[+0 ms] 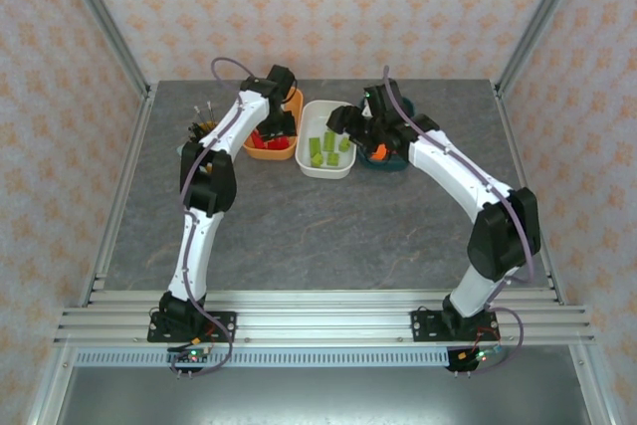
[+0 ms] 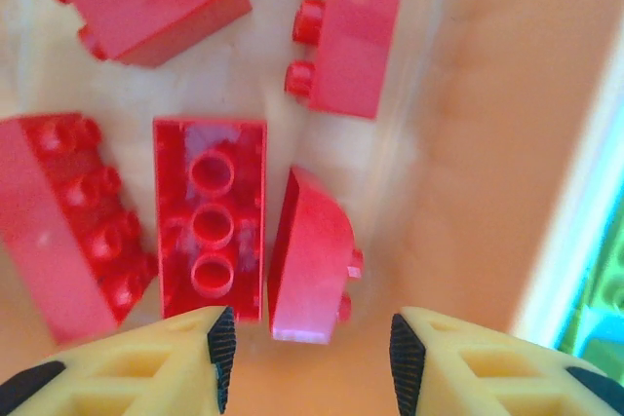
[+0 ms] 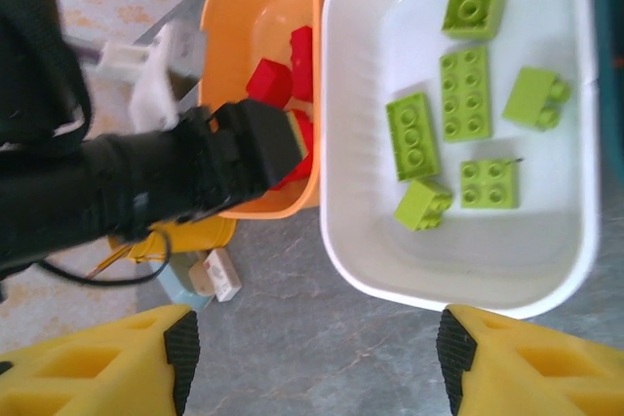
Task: Sort the legos into containers by color
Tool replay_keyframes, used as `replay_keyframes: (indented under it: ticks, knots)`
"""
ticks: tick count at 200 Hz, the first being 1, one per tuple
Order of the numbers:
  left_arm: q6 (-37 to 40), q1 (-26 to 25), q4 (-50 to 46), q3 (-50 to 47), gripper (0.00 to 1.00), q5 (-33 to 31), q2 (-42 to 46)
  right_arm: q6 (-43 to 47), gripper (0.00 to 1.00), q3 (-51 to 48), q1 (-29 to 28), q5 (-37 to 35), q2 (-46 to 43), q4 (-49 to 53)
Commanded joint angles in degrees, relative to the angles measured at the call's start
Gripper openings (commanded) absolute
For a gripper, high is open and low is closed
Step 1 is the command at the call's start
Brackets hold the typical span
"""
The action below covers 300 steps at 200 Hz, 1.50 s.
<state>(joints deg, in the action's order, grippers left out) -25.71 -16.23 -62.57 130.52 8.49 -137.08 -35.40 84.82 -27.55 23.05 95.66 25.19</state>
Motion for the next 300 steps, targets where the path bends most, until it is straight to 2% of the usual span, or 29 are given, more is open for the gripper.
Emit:
replay_keyframes:
  ticks: [1,19,24,26,28,32,35,56,80,102,122,130,140,151,158,172,183,195,214,253,268,300]
  knots:
    - [-4.2,-1.7,0.3,-6.1,0.53,-4.6,13.2,6.3,0.69,3.0,-0.2,-10.8,-5.4,8.5]
    - [-7.2,-1.9,2.8,-14.8,0.61,-6.4,22.7,9.5,0.75,2.5,-0.2,-18.6,-9.4,12.4]
    - [-7.5,-1.9,3.6,-17.5,0.74,-6.7,25.5,10.2,0.78,2.2,-0.2,-21.4,-10.5,13.6]
    - [-7.6,-1.9,3.8,-18.5,0.78,-6.8,26.7,10.4,0.93,2.1,-0.2,-22.4,-11.1,14.1]
    - [-7.6,-1.9,4.1,-19.6,0.84,-7.0,27.1,10.7,0.99,1.9,-0.2,-23.4,-11.6,14.5]
    - [-7.6,-1.9,4.6,-21.8,0.96,-7.1,30.5,11.2,0.99,1.4,-0.2,-25.6,-12.6,15.3]
    - [-7.3,-1.9,5.0,-23.3,0.99,-7.1,32.2,11.6,0.99,1.0,-0.2,-27.0,-13.3,15.8]
    - [-5.2,-1.8,7.1,-34.4,1.00,-8.4,43.9,12.5,0.99,-3.2,-0.1,-37.5,-19.0,19.1]
    - [-1.5,-1.3,8.2,-46.6,1.00,-14.3,57.4,12.6,1.00,-9.3,0.0,-46.3,-25.0,20.4]
    - [-1.1,-1.6,9.9,-58.0,1.00,-26.8,69.6,7.2,1.00,-12.1,0.9,-56.5,-25.4,25.4]
    - [-4.3,-1.5,12.5,-68.3,1.00,-44.9,77.2,7.3,1.00,-18.5,2.5,-61.1,-25.9,21.0]
    - [-2.2,-0.9,15.1,-72.2,1.00,-47.2,78.9,9.5,1.00,-22.3,3.0,-62.5,-26.6,16.8]
    - [5.5,-0.3,23.1,-78.6,1.00,-47.1,80.8,13.8,1.00,-27.5,3.1,-64.6,-27.5,9.6]
    - [12.0,0.1,29.6,-84.2,1.00,-47.4,81.4,19.3,1.00,-32.7,3.8,-63.2,-27.5,0.9]
    - [13.2,1.4,30.9,-85.8,1.00,-46.5,80.7,22.1,1.00,-35.0,4.6,-60.7,-27.6,-3.5]
    - [14.5,6.1,33.5,-87.5,1.00,-38.6,78.3,24.5,1.00,-37.6,6.7,-55.6,-26.8,-9.2]
    - [15.2,8.3,38.2,-89.5,1.00,-35.4,77.0,25.5,1.00,-39.1,7.7,-55.1,-25.6,-12.8]
    - [17.1,10.5,46.0,-93.0,1.00,-31.7,75.8,27.7,1.00,-41.3,9.0,-54.2,-24.1,-17.2]
    - [18.7,12.1,60.6,-98.2,1.00,-30.0,71.6,31.0,1.00,-45.6,11.4,-51.5,-21.7,-26.4]
    - [20.8,14.4,77.2,-98.6,1.00,-25.0,59.8,35.3,1.00,-50.6,16.9,-41.6,-16.0,-44.1]
    - [20.4,15.3,83.2,-98.7,1.00,-22.8,57.3,37.5,1.00,-50.9,18.5,-39.6,-13.8,-46.7]
    - [21.9,16.1,89.5,-97.5,1.00,-17.3,52.3,38.2,1.00,-54.9,23.6,-31.7,-12.7,-56.4]
